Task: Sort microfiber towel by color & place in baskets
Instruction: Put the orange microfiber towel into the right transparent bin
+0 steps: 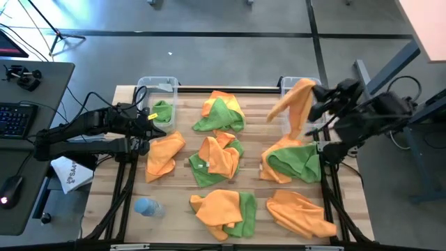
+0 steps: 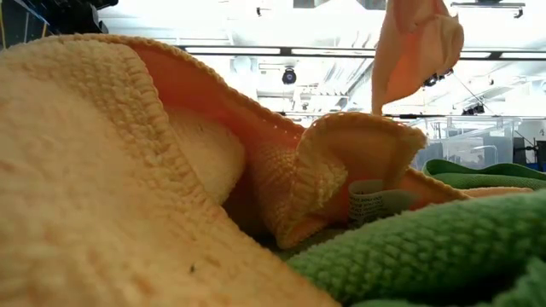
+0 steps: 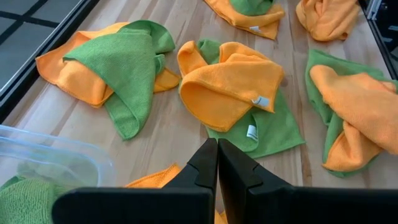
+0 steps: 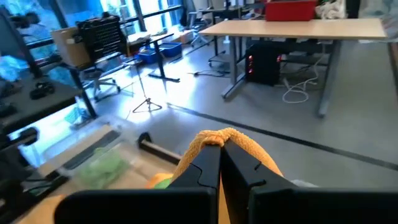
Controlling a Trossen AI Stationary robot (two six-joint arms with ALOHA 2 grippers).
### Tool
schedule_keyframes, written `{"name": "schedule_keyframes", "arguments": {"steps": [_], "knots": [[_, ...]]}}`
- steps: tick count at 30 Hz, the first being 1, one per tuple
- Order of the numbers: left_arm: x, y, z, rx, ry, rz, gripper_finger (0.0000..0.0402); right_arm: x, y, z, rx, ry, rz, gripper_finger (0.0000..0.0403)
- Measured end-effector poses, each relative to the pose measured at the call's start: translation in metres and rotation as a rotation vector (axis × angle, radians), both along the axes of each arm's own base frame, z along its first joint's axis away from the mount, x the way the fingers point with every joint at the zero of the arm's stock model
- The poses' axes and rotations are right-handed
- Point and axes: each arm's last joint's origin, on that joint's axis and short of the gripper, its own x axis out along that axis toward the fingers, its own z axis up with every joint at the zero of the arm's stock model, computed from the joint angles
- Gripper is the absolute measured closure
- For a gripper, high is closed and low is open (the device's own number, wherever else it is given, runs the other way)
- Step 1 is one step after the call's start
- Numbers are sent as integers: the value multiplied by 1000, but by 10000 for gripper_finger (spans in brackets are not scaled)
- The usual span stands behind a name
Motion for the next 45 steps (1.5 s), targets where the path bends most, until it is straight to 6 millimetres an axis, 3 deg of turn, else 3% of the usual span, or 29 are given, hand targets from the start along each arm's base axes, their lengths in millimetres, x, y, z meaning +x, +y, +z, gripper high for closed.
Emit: {"name": "schedule_keyframes", "arguments": {"steps": [9, 17, 28, 36, 40, 45], "knots": [[0, 1, 0, -21, -4, 39, 401, -36, -29, 8, -64, 68, -98, 403], [0, 1, 0, -24, -5, 43, 401, -41, -40, 0, -92, 184, -179, 403], [0, 2, 0, -40, -7, 106, 402, -32, -47, -93, 20, 326, -294, 403], [0, 2, 0, -36, -7, 110, 401, -19, -49, -159, 242, 347, -275, 403], [0, 2, 0, -35, -7, 112, 401, -12, -53, -180, 377, 367, -265, 403], [0, 2, 0, -52, -10, 129, 401, -15, -66, -187, 494, 449, -265, 403]]}}
